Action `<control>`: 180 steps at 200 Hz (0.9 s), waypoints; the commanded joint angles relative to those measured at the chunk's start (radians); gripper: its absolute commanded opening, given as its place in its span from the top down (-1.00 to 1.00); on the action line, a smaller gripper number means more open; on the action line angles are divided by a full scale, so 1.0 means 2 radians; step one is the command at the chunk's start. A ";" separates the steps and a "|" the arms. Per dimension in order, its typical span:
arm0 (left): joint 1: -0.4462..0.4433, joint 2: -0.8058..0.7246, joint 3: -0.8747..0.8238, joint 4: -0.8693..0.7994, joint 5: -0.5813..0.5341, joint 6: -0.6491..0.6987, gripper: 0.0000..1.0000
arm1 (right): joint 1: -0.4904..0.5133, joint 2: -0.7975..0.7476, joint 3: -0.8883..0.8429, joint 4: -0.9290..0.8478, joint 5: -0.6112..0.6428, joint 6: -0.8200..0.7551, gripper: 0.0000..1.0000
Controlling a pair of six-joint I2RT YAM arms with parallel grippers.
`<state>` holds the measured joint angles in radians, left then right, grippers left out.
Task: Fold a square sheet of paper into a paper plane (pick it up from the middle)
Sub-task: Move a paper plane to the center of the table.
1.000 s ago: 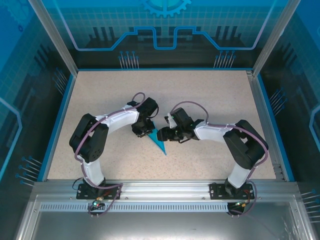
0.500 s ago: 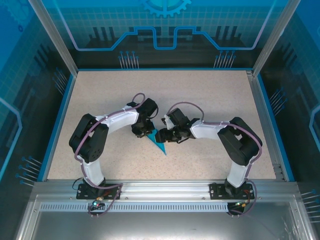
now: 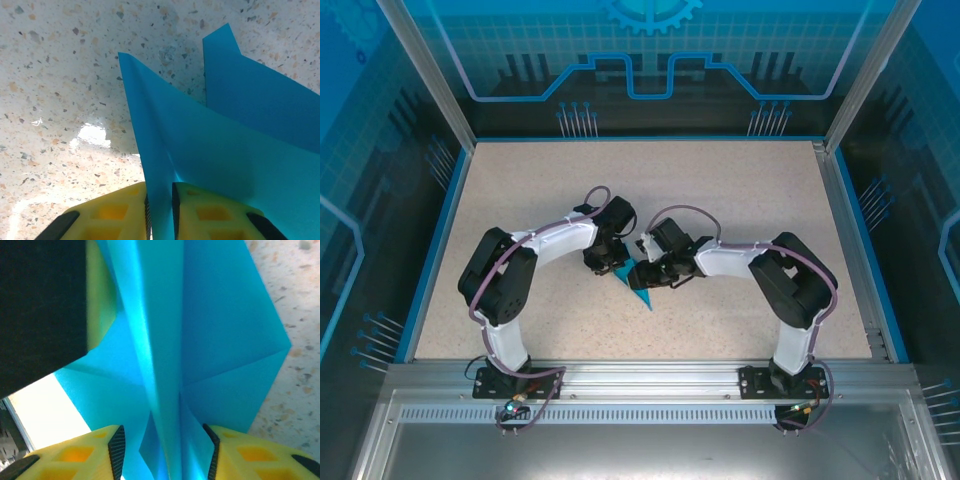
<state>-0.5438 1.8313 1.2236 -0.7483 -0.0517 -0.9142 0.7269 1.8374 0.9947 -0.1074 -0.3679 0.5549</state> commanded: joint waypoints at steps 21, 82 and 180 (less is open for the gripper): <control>0.005 -0.013 -0.010 0.000 0.012 0.006 0.58 | 0.013 0.025 0.023 -0.036 0.017 -0.018 0.26; 0.005 -0.037 -0.022 0.013 0.011 0.005 0.54 | 0.019 0.024 0.034 -0.055 0.044 -0.022 0.50; 0.005 -0.137 -0.097 0.104 -0.005 -0.003 0.42 | 0.022 -0.015 0.051 -0.107 0.108 -0.020 0.90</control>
<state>-0.5438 1.6226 1.0748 -0.6205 -0.0475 -0.9150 0.7551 1.8690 1.0698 -0.2424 -0.2375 0.5167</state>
